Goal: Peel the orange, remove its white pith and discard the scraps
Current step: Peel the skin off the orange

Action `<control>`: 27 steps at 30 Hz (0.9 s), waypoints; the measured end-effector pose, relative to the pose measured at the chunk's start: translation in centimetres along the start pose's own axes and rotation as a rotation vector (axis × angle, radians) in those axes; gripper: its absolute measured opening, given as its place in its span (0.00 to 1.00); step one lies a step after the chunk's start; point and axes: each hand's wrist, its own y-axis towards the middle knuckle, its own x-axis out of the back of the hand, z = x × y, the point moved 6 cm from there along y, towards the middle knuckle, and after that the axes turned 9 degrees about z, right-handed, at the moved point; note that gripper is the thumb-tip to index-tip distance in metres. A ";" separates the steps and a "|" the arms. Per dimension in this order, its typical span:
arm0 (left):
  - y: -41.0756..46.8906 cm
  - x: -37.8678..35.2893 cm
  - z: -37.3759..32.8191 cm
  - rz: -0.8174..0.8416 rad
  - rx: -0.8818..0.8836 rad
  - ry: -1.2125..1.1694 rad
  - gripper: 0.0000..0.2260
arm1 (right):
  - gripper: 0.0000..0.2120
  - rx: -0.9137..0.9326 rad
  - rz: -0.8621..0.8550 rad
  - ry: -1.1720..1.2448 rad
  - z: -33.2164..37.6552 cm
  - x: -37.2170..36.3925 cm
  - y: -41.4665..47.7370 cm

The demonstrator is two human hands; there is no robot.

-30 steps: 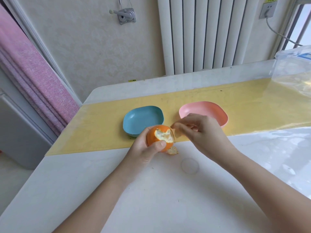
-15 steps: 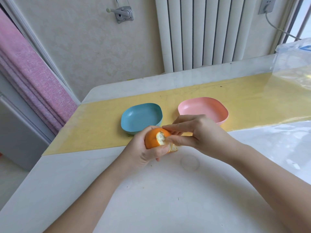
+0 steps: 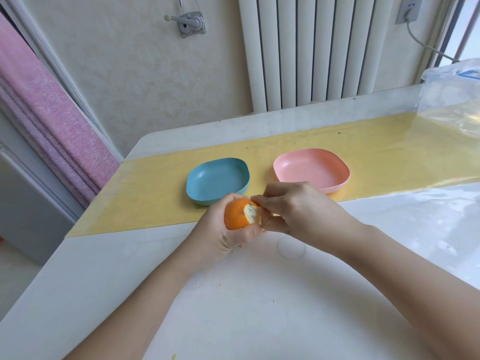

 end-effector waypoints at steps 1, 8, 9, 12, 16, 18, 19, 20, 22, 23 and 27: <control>0.0 0.0 -0.1 -0.003 -0.007 -0.004 0.29 | 0.18 0.002 -0.020 0.019 0.0 0.1 0.0; -0.4 0.0 -0.9 0.010 -0.056 -0.040 0.29 | 0.17 -0.125 0.006 0.495 -1.8 0.6 -0.3; -0.4 0.0 -0.8 0.018 -0.044 -0.010 0.28 | 0.17 -0.126 0.026 0.464 -1.7 0.5 -0.3; -0.6 0.0 -0.4 0.014 -0.011 0.059 0.26 | 0.17 -0.093 0.058 0.343 -1.3 0.3 -0.3; -0.7 -0.6 -0.6 -0.014 0.002 0.076 0.27 | 0.19 -0.010 0.052 0.185 -0.3 0.5 -0.4; -0.7 -0.8 -0.6 -0.044 -0.004 0.075 0.28 | 0.13 -0.011 0.046 0.111 -0.1 0.3 -0.3; -0.7 -0.9 -0.6 -0.058 -0.009 0.074 0.27 | 0.11 -0.023 0.041 0.086 -0.2 0.2 -0.3; -0.7 -0.9 -0.7 -0.066 -0.015 0.075 0.27 | 0.09 -0.038 0.039 0.072 -0.2 0.2 -0.2; -0.7 -1.0 -0.8 -0.069 -0.035 0.071 0.28 | 0.09 -0.066 0.043 0.076 -0.2 0.1 -0.1; -0.7 -1.0 -0.9 -0.073 -0.044 0.068 0.28 | 0.08 -0.071 0.043 0.089 -0.2 0.1 -0.1; -0.8 -1.0 -1.2 -0.104 -0.055 0.078 0.30 | 0.11 -0.071 -0.012 0.174 -0.2 0.5 -0.2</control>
